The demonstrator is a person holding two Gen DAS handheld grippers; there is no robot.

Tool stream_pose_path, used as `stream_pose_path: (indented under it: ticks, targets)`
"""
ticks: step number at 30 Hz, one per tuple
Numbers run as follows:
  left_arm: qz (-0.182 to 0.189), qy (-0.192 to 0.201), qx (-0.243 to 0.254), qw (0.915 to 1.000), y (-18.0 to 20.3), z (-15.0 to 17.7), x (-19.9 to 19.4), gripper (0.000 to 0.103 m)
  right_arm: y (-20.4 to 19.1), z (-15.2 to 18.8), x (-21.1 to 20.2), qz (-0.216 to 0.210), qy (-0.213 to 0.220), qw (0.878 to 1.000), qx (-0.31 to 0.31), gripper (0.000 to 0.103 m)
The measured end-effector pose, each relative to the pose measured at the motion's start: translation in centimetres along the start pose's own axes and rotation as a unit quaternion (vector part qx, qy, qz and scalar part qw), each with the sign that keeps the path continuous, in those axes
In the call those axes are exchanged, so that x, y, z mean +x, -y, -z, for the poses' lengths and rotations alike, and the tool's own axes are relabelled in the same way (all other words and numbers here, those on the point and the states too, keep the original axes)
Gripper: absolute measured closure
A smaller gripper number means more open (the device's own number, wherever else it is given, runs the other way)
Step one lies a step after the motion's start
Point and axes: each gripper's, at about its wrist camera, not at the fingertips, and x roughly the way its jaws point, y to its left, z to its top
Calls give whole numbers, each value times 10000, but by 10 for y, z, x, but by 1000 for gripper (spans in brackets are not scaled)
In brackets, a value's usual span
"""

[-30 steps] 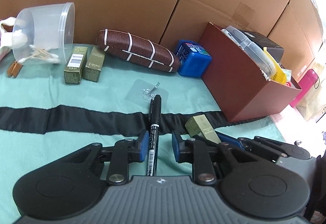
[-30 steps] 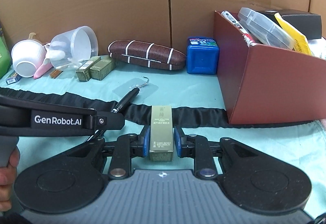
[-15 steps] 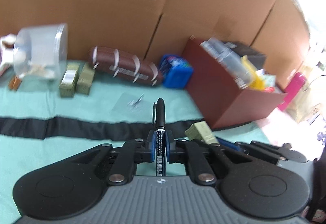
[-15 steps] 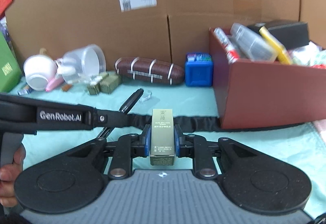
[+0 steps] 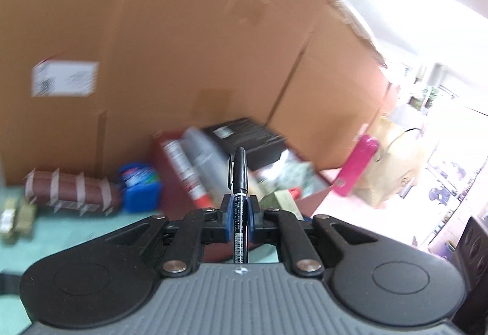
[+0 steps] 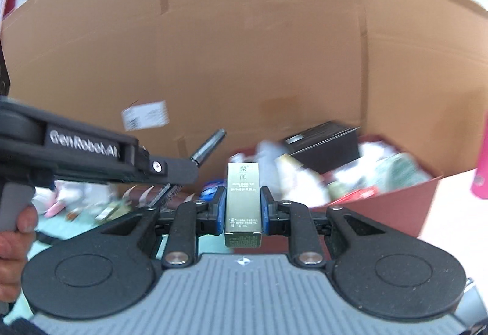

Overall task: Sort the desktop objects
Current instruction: 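Lift the marker and olive box and carry both over the dark-red box, then open the right tool to drop the olive box while the left tool releases the marker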

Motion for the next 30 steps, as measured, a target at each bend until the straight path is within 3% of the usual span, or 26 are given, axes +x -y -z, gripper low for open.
stream_pose_path:
  ticks: [7, 13, 21, 30]
  targets:
    - [495, -47, 608, 9969, 46, -34, 62, 95, 65, -23, 5, 754, 210, 9966, 237, 82]
    - [695, -324, 1204, 9898, 63, -42, 131, 95, 106, -39, 37, 1156, 217, 9928, 231, 82]
    - [719, -522, 1665, 9820, 61, -36, 186, 95, 148, -47, 88, 1408, 130, 9897, 208, 82]
    - [728, -668, 1880, 9772, 52, -26, 207, 94, 175, -50, 137, 1432, 61, 9896, 134, 82]
